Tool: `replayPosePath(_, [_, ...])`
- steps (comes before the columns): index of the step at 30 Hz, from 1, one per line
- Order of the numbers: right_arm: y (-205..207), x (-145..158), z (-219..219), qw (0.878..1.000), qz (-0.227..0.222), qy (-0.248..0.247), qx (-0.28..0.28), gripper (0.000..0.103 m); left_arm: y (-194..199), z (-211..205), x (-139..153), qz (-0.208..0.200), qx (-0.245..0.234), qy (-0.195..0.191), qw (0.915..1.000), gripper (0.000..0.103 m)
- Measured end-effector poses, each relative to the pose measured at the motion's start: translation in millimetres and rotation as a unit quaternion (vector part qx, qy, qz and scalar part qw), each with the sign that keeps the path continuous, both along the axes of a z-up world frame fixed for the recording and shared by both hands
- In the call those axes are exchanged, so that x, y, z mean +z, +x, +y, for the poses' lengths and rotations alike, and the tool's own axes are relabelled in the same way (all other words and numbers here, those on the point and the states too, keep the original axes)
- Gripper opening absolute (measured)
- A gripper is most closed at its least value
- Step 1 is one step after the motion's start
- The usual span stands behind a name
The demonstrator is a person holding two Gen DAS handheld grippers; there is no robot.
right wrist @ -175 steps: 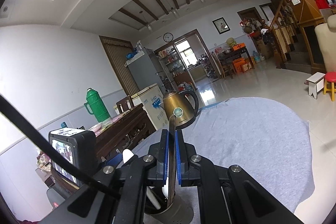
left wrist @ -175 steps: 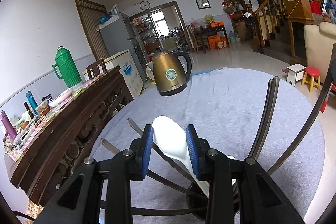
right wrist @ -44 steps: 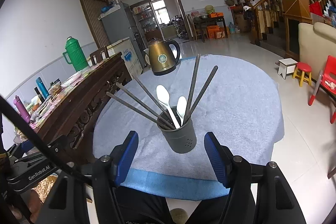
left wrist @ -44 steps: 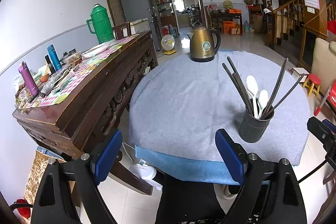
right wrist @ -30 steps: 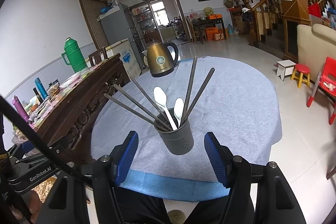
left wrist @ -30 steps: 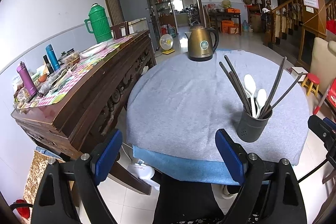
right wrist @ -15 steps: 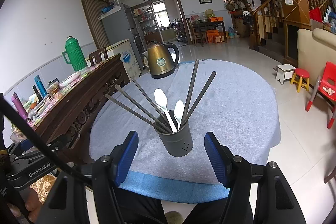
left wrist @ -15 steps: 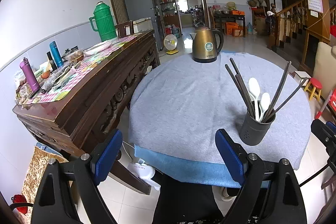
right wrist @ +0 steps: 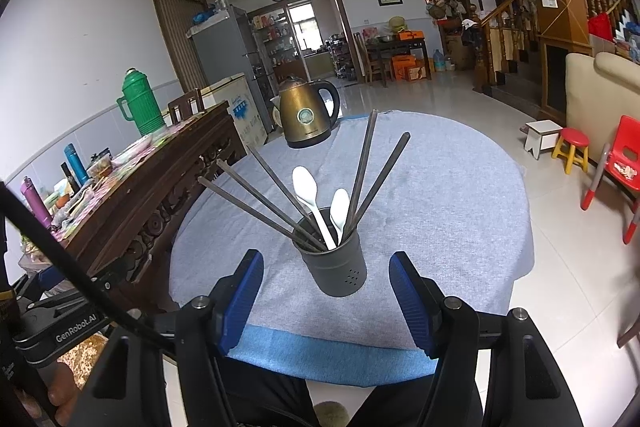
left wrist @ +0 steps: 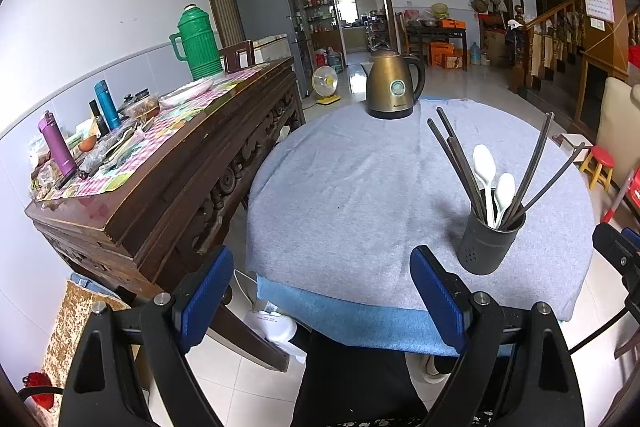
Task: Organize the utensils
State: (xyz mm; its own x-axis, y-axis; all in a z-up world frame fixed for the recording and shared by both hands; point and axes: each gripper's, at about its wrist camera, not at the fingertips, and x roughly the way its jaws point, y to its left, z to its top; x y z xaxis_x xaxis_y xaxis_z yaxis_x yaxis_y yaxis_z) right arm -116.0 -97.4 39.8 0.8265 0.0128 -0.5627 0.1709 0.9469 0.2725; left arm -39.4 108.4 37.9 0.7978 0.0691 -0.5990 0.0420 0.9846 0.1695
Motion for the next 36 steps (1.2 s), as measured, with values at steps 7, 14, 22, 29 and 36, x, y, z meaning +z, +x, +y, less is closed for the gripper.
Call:
replayPosePath(7, [-2, 1, -3, 1.0, -0.006, 0.001, -0.012, 0.069, -1, 1, -2, 0.0, 0.002, -0.004, 1.0, 0.09])
replayPosePath(14, [-4, 4, 0, 1.0, -0.01, -0.009, -0.012, 0.069, -3, 2, -3, 0.0, 0.0, -0.007, 1.0, 0.09])
replayPosePath(22, [-3, 4, 4, 1.0, -0.009, -0.016, -0.011, 0.069, -1, 6, -4, 0.002, 0.0, -0.014, 0.9999, 0.09])
replayPosePath(29, [3, 9, 3, 1.0, -0.015, -0.022, -0.01, 0.069, 6, 9, -4, -0.001, 0.009, -0.023, 0.9997, 0.09])
replayPosePath(36, [5, 10, 0, 0.999, -0.017, -0.027, -0.011, 0.069, 13, 2, -7, 0.008, 0.006, -0.025, 0.9996, 0.09])
